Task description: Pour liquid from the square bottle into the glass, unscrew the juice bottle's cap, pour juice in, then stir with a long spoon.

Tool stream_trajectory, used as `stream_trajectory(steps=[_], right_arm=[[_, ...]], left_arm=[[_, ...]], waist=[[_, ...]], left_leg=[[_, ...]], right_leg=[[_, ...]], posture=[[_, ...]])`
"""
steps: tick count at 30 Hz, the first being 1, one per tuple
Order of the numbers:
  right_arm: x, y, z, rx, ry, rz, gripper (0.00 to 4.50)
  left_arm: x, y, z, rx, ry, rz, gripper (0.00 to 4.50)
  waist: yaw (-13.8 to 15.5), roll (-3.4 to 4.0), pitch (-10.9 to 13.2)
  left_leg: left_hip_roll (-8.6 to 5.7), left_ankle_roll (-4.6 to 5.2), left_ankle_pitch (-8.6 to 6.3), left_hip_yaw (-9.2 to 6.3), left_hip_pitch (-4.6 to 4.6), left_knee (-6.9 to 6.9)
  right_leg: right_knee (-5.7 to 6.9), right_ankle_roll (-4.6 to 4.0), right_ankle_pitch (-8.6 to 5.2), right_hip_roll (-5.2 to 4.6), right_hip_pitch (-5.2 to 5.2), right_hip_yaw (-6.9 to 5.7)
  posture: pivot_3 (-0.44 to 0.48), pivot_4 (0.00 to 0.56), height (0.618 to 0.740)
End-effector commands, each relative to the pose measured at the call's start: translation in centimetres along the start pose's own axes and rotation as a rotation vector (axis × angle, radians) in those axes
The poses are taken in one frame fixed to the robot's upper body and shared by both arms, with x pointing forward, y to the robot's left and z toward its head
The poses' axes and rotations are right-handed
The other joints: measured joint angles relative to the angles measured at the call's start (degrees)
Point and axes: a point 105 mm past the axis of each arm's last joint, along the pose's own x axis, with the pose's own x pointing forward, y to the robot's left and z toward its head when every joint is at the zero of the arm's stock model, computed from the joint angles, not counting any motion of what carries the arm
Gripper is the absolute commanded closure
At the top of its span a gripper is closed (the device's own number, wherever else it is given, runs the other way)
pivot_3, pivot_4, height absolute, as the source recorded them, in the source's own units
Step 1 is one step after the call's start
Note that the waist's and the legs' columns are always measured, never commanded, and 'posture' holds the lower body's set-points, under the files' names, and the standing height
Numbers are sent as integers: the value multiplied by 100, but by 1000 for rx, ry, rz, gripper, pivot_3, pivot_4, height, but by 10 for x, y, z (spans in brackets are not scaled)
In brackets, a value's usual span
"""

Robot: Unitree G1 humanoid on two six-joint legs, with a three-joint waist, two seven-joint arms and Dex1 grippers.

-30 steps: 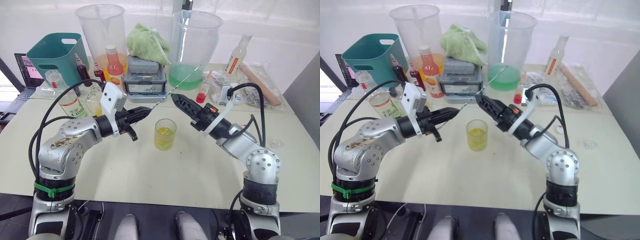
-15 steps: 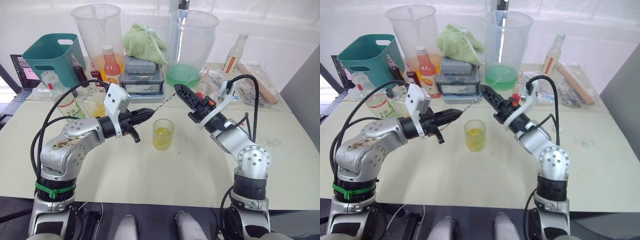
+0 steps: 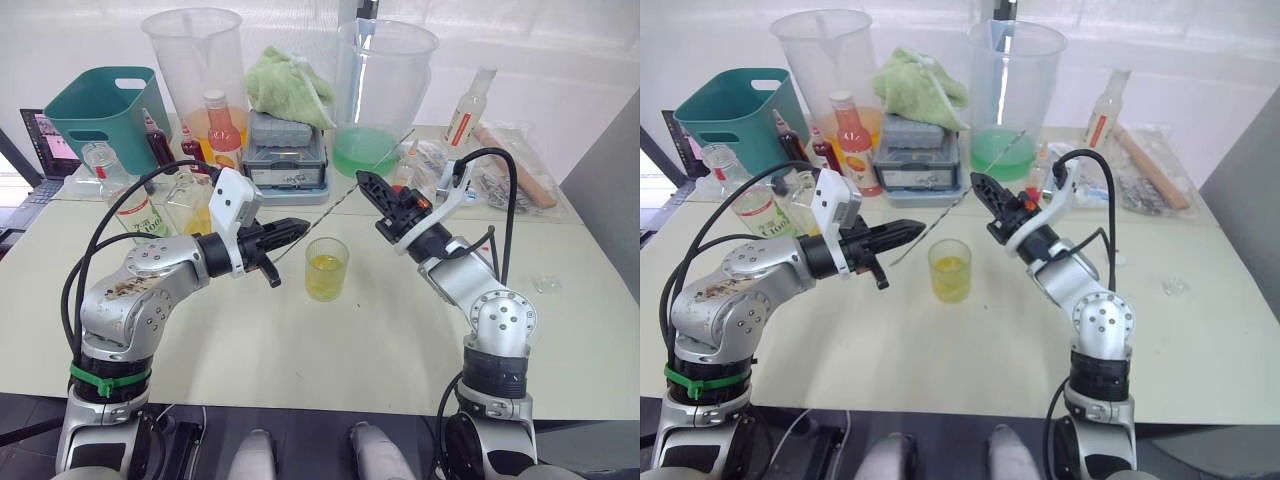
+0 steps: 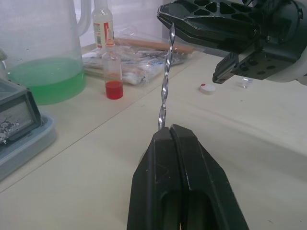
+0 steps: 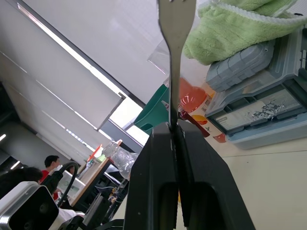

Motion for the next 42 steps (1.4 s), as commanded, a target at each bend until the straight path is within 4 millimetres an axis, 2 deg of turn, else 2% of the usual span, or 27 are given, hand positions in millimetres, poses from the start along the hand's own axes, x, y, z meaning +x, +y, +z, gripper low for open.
stream_trajectory(steps=[1, 2, 5, 12, 16, 22, 26, 33, 37, 42], right_arm=[[2, 14, 13, -28, -51, 57, 4444], [2, 15, 16, -29, -62, 62, 4444], [1, 22, 28, -29, -98, 94, 4500], [6, 41, 56, -118, -99, 173, 4500], [10, 57, 65, -248, -14, 254, 4500], [10, 78, 70, -456, 168, 365, 4500], [9, 82, 71, -536, 240, 396, 4500], [8, 53, 46, -680, 368, 363, 4500], [9, 42, 33, -787, 429, 356, 4500], [7, 37, 27, -800, 451, 373, 4500]], left_arm=[[-3, 3, 13, 30, -36, 11, 4500], [-5, 9, 15, 24, -43, 36, 4500], [-14, 20, 21, 21, -64, 57, 3669], [-43, 30, 35, 52, -89, 24, 1324], [-60, 32, 30, 49, -56, 2, 7], [-79, 27, 3, 44, 67, -37, 7], [-84, 24, -11, 48, 114, -42, 7], [-81, 17, -33, 25, 151, -22, 7], [-77, 12, -32, 27, 135, -30, 7], [-73, 6, -31, 30, 124, -40, 7]], waist=[[0, 0, 0], [1, 0, 0], [-2, 2, 1], [-5, 3, 2], [-5, 5, 4], [-4, 7, 6], [0, 7, 7], [6, 6, 8], [5, 6, 9], [5, 5, 9]], left_leg=[[0, 0, 0, 0, 0, 0], [0, 0, 0, 0, 0, 0], [0, 0, 0, 0, -1, 0], [2, 0, 0, 2, -5, -10], [3, 0, 0, 3, -5, -11], [9, 0, 0, 4, -5, -18], [9, 1, -1, 6, -7, -22], [10, 0, -1, 7, -8, -21], [10, 1, -1, 7, -12, -21], [10, 0, -1, 7, -14, -22]], right_leg=[[0, 0, 0, 0, 0, 0], [-1, 1, -1, 0, 0, 0], [0, 6, -4, 0, -2, 0], [-6, 21, -16, 1, -9, 0], [-9, 18, -16, 0, -8, -1], [-11, 12, -21, 1, -11, -4], [-20, 11, -22, -1, -12, -4], [-28, 14, -23, -2, -10, -5], [-26, 14, -22, 0, -18, -5], [-27, 12, -21, -1, -17, -5]], posture=[[0, 150, 719], [0, 150, 719], [0, 150, 719], [0, 150, 719], [0, 150, 719], [0, 150, 719], [0, 150, 719], [0, 150, 719], [0, 150, 719], [0, 150, 719]])
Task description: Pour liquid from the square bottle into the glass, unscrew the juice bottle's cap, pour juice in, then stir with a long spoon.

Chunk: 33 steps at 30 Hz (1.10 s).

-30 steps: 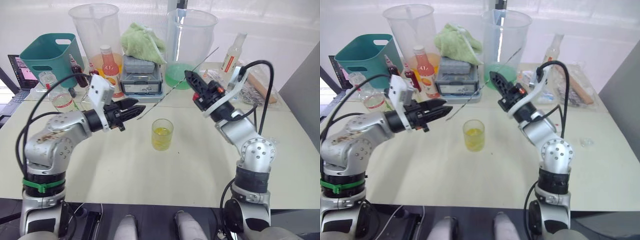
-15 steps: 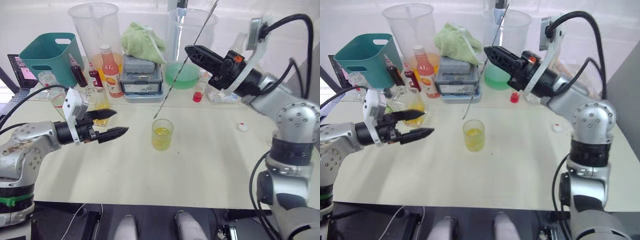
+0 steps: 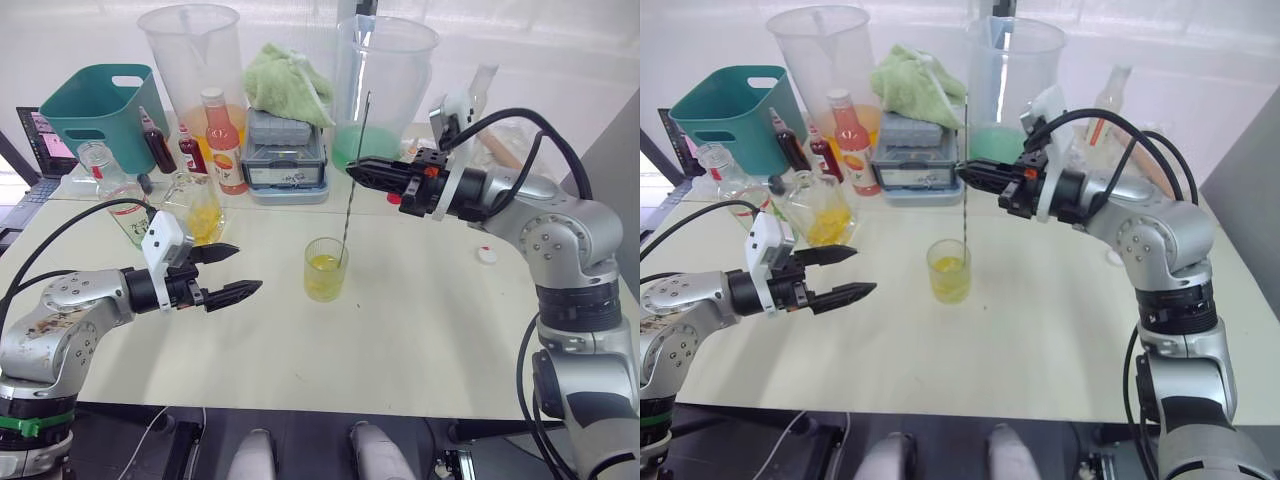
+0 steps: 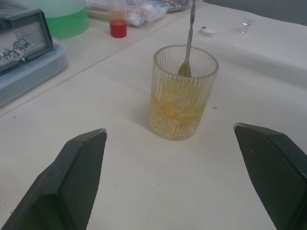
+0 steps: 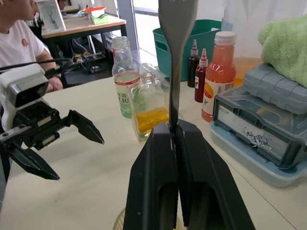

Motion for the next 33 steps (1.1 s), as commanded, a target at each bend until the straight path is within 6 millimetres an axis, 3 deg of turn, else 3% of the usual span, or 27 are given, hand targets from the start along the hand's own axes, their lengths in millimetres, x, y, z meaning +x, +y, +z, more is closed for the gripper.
stream_trajectory(steps=[1, 7, 13, 20, 26, 33], right_arm=[[-1, 3, 7, -63, -21, 16, 4500], [3, 17, -7, -35, 17, 87, 4500], [14, 32, 1, 30, -52, 143, 4500], [34, 24, -10, -44, -64, 83, 4500], [43, 13, -9, -116, -100, 27, 4500], [35, 9, -22, -191, 27, 44, 4500]], left_arm=[[1, -6, 8, 31, -24, -11, 7], [3, -2, 8, 44, -20, -1, 7], [7, -1, 9, 52, -20, 6, 7], [12, -2, 9, 59, -23, 17, 7], [12, -1, 9, 62, -25, 25, 7], [15, -6, 9, 65, -28, 16, 7]], waist=[[0, 0, 0], [0, 0, 0], [-9, 0, 0], [-4, 0, 0], [-4, 0, 0], [16, 0, 0]], left_leg=[[0, 0, 0, 0, 0, 0], [0, 0, 0, 0, 3, 0], [0, 0, 0, -1, 3, 0], [0, 0, 0, -1, 4, 0], [0, 0, 0, -1, 3, 0], [-1, -1, 0, -2, 3, 0]], right_leg=[[0, 0, 0, 0, 0, 0], [1, 1, 0, 1, 1, 0], [4, 0, 0, 2, 1, -1], [5, 0, 0, 2, 1, -1], [5, -6, 4, 2, 1, -2], [6, -20, 13, 1, 2, -3]], posture=[[0, 150, 719], [0, 150, 719], [0, 150, 719], [0, 150, 719], [0, 150, 719], [0, 150, 719]])
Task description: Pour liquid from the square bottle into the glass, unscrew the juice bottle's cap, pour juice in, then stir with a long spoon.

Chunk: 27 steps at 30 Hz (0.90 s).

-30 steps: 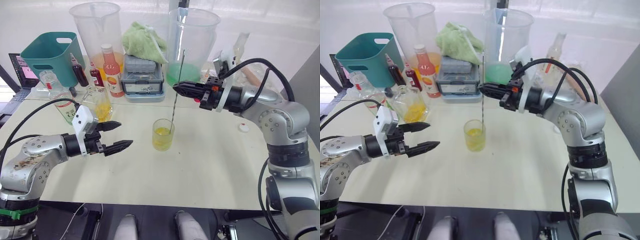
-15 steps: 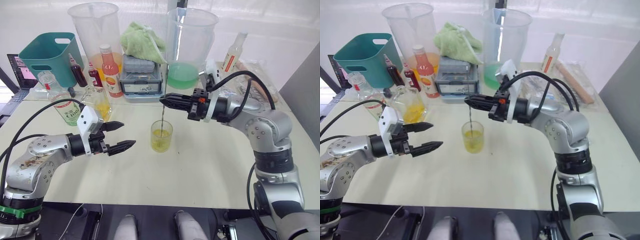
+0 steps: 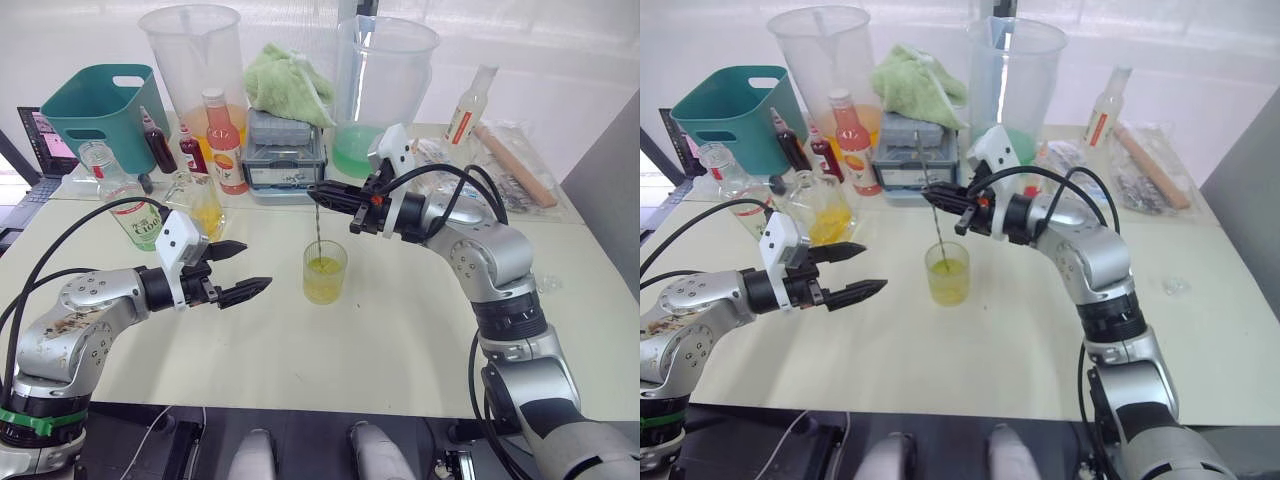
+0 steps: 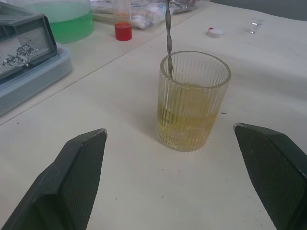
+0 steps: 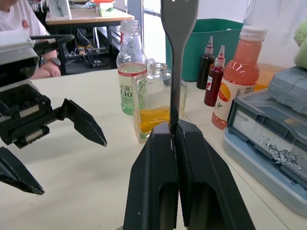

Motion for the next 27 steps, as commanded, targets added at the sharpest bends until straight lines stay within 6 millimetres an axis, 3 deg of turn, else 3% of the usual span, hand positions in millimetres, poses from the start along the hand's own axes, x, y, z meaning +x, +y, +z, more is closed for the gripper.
stream_trajectory(steps=[1, 7, 14, 27], right_arm=[[-14, -1, 10, -31, 20, 5, 4500], [-20, 13, 21, 63, -29, 48, 4500], [-15, 28, 25, 154, -92, 67, 4500], [-1, 10, 20, -2, -81, -31, 4500]], left_arm=[[4, -8, 13, 58, -33, -19, 7], [5, -8, 17, 54, -44, -11, 7], [6, -4, 18, 60, -41, -8, 7], [10, -2, 18, 61, -41, -7, 7]], waist=[[17, 0, 0], [-1, 0, 0], [-14, 0, 0], [-9, 0, 0]], left_leg=[[0, 0, 0, 0, 0, 0], [1, 0, 0, -2, 4, 0], [1, 0, 0, -3, 4, 0], [1, 0, 0, -2, 3, 1]], right_leg=[[-1, 0, 0, -1, 1, -1], [2, 0, 0, 1, 4, -1], [4, 3, -2, 2, 4, -1], [4, 4, -3, 2, 2, -1]], posture=[[0, 150, 719], [0, 150, 719], [0, 150, 719], [0, 150, 719]])
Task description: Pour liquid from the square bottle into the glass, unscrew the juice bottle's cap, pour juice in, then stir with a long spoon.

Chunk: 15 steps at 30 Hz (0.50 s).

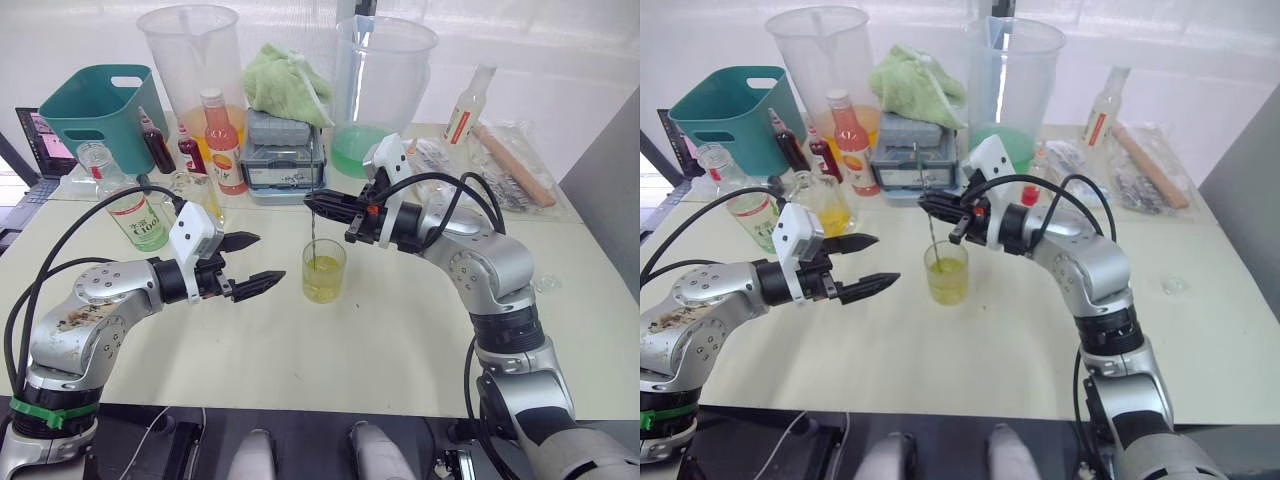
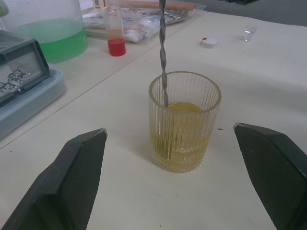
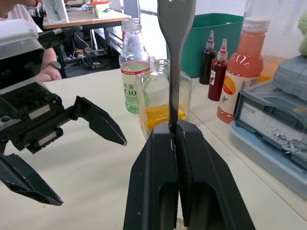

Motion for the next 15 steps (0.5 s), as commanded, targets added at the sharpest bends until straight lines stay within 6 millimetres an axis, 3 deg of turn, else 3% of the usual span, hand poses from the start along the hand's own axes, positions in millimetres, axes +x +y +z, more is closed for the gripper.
stream_trajectory(steps=[1, 7, 15], right_arm=[[-1, 0, 18, -82, -34, 15, 4500], [-13, -8, 21, -88, 0, -9, 4500], [-22, -5, 21, -50, 24, 7, 4500]], left_arm=[[-3, 2, 4, 21, -15, 4, 7], [-5, 2, 0, 18, -11, -4, 7], [-5, 2, -4, 25, -6, -12, 7]], waist=[[0, 0, 0], [1, 0, 0], [3, 0, 0]], left_leg=[[0, 0, 0, 0, 0, 0], [0, 0, 0, 0, 0, 0], [0, 0, 0, 0, 0, 0]], right_leg=[[0, -1, 1, 0, 0, 0], [0, -1, 1, 0, 1, 0], [0, -3, 2, 0, 1, 0]], posture=[[0, 150, 719], [0, 150, 719], [0, 150, 719]])
